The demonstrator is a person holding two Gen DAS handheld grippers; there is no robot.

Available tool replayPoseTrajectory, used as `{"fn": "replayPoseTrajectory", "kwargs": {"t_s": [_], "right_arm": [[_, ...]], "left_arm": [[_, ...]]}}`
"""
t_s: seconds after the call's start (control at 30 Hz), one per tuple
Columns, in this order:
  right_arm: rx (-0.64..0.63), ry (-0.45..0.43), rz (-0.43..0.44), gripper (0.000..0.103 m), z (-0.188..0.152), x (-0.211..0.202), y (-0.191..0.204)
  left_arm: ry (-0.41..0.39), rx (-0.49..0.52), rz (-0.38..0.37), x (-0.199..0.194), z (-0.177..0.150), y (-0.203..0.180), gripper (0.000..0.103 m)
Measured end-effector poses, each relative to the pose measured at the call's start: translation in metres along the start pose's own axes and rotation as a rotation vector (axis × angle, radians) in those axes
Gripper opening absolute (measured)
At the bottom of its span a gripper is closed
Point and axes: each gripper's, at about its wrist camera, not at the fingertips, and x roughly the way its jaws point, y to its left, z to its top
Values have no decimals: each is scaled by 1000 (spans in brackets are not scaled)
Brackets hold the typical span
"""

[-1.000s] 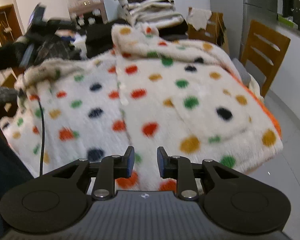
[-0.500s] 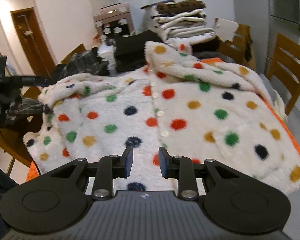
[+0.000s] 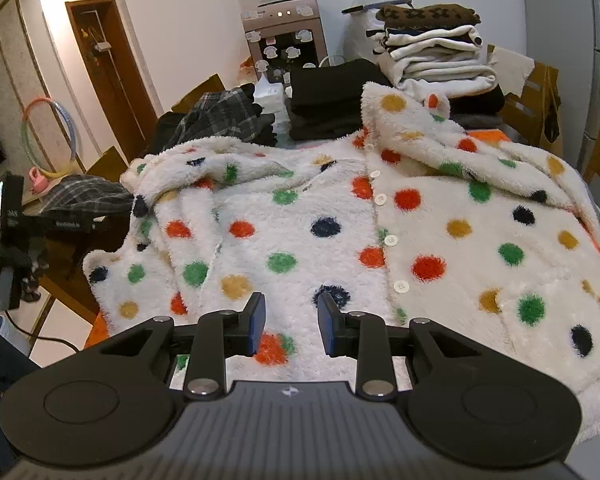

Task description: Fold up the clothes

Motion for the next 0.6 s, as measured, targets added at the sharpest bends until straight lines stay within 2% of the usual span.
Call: {"fn": "replayPoseTrajectory", "kwargs": {"t_s": [0.17,0.27,0.53,0.6], "right_arm": [[-2,-1,3,33,0,-4,1],[2,0,-2,34,-1,-5,1],[14,2,-8,34,-5,-3,2],[18,1,-10,35,-6,-4,1]], "left_arm": [[9,-6,15,3,-25,-13,76],[3,-75,31,1,-38,-17,76],[-100,-147,199,-15,-62,-22,78],[-77,-162,201,-13,-63,-21,78]]}}
